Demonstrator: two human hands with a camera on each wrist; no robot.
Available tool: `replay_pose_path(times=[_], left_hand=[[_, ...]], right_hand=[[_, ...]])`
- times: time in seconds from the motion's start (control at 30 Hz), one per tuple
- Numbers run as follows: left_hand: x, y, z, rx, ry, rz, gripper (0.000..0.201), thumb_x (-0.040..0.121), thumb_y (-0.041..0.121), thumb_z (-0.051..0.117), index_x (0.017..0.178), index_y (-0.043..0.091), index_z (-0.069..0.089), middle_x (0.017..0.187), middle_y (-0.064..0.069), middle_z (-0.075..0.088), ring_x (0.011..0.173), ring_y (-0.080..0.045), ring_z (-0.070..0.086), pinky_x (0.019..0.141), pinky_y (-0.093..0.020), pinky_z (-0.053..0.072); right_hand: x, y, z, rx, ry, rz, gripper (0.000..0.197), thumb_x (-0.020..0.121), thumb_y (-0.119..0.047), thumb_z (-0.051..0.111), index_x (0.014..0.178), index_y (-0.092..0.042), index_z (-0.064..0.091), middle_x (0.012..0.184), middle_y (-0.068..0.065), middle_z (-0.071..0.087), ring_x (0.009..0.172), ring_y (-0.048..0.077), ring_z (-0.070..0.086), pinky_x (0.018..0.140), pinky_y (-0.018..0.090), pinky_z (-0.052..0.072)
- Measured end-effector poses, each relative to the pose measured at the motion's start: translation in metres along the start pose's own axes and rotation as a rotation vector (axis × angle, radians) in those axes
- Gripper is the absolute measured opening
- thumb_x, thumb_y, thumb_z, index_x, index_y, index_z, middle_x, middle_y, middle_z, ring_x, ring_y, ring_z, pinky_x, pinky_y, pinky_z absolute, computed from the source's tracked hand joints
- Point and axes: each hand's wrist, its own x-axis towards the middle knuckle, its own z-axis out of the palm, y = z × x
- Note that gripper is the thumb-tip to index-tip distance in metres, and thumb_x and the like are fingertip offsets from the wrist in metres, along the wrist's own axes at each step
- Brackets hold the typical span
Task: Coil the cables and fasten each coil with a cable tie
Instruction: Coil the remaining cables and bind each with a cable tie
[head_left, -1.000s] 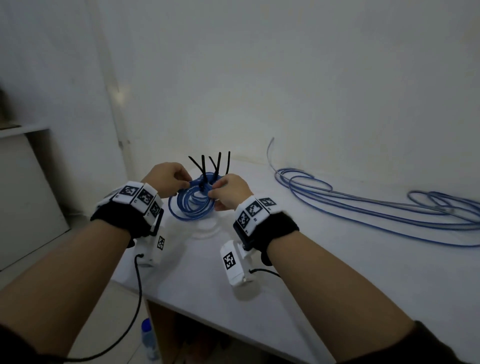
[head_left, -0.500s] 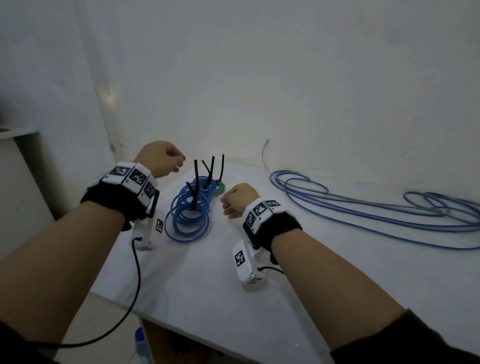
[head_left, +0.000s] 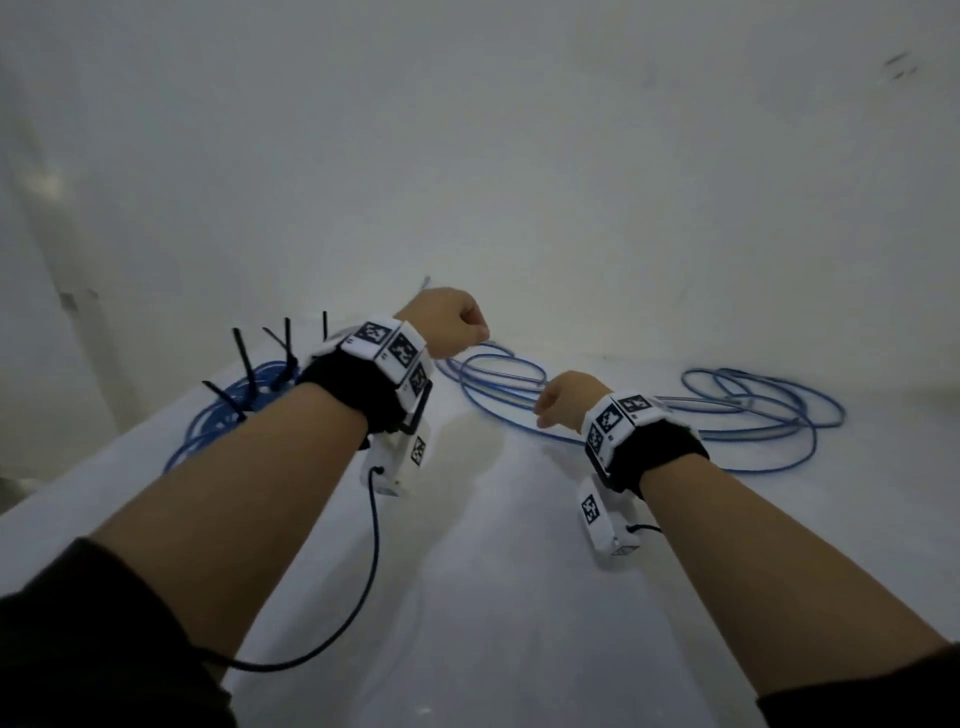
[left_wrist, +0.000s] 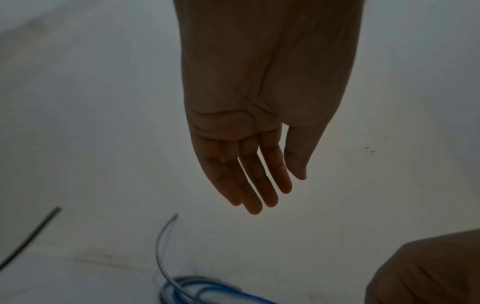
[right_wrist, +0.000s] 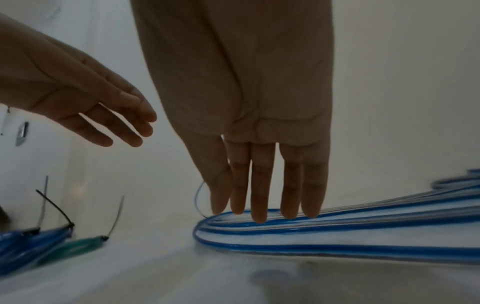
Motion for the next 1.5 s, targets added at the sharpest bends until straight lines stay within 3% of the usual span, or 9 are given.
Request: replay_pose_path(times=[0.13,0.33,0.57,0.67,0.77,0.9,1.13,1.33,1.5], left_hand=[[0.019,0.015,0.046,0.016,-0.14,0.037,0.023,0.09,0.024,0.057,0.107,0.011,0.065,0.113,-0.006,0.065,0.108,-0.021,0.057,0.09,-0.027,0.042],[0.037,0.012,0.079,0.086,-0.287,0.019,0.029,0.091,0.024,0.057,0.118,0.013,0.057,0.122,-0.006,0.06,0.112,-0.021,0.055,0.096,-0.03,0.043],[0.046,-0.006,0.086,0.221,-0.306,0.023,0.03,0.094,0.024,0.051,0.122,0.011,0.055,0.123,-0.009,0.058,0.114,-0.025,0.052,0.093,-0.03,0.038],[0.051,-0.004,0.084,0.116,-0.189,0.064,0.024,0.096,0.02,0.047,0.111,0.008,0.062,0.114,-0.008,0.062,0.107,-0.025,0.055,0.082,-0.025,0.037],[0.052,0.008,0.083,0.028,-0.06,0.186,0.022,0.095,0.019,0.05,0.105,0.009,0.066,0.104,-0.007,0.066,0.097,-0.022,0.058,0.08,-0.026,0.04],[0.045,0.03,0.081,-0.124,0.084,0.308,0.019,0.094,0.019,0.05,0.099,0.009,0.066,0.078,0.001,0.059,0.069,-0.01,0.049,0.062,-0.011,0.035],[0.037,0.011,0.078,-0.289,-0.015,0.137,0.017,0.096,0.013,0.043,0.095,0.012,0.06,0.082,0.0,0.063,0.076,-0.011,0.058,0.073,-0.019,0.042],[0.027,0.023,0.074,-0.538,-0.04,0.104,0.026,0.098,0.013,0.038,0.08,0.015,0.056,0.065,-0.004,0.056,0.054,-0.009,0.061,0.058,-0.021,0.053],[0.027,0.038,0.065,-0.521,0.115,0.164,0.025,0.098,0.018,0.04,0.089,0.017,0.063,0.059,0.001,0.043,0.047,-0.006,0.042,0.047,-0.019,0.041]], right_hand=[[0.002,0.036,0.005,-0.214,-0.109,-0.037,0.043,0.085,-0.019,0.066,0.127,-0.011,0.056,0.131,0.006,0.055,0.118,0.025,0.053,0.095,0.031,0.043],[0.002,0.059,0.01,-0.219,-0.111,-0.149,0.023,0.083,-0.011,0.066,0.106,-0.009,0.066,0.112,0.01,0.063,0.092,0.023,0.056,0.071,0.024,0.04],[0.009,0.091,-0.011,0.542,0.069,-0.208,0.024,0.09,0.009,0.044,0.078,-0.011,0.049,0.073,0.013,0.057,0.069,0.028,0.055,0.074,0.037,0.049],[0.005,0.093,-0.019,0.439,0.196,-0.229,0.007,0.092,-0.005,0.052,0.097,-0.008,0.054,0.087,0.009,0.059,0.081,0.024,0.055,0.082,0.037,0.047],[0.001,0.087,-0.019,0.329,0.396,-0.343,0.03,0.087,-0.023,0.064,0.116,-0.017,0.056,0.104,0.003,0.059,0.092,0.017,0.055,0.084,0.028,0.044],[-0.004,0.07,-0.02,0.414,0.668,-0.509,0.01,0.088,-0.01,0.058,0.096,-0.008,0.064,0.076,0.005,0.063,0.07,0.017,0.058,0.072,0.032,0.049],[-0.01,0.075,-0.044,0.824,0.984,-0.303,0.012,0.093,-0.004,0.047,0.092,0.0,0.058,0.065,0.003,0.057,0.065,0.017,0.055,0.071,0.036,0.05],[-0.017,0.077,-0.044,0.217,0.902,-0.21,0.038,0.093,-0.021,0.051,0.131,-0.021,0.049,0.119,0.008,0.059,0.11,0.029,0.05,0.095,0.039,0.033],[-0.019,0.069,-0.041,0.076,1.08,-0.322,0.043,0.09,-0.018,0.056,0.132,-0.019,0.052,0.11,0.013,0.056,0.096,0.031,0.052,0.083,0.042,0.037]])
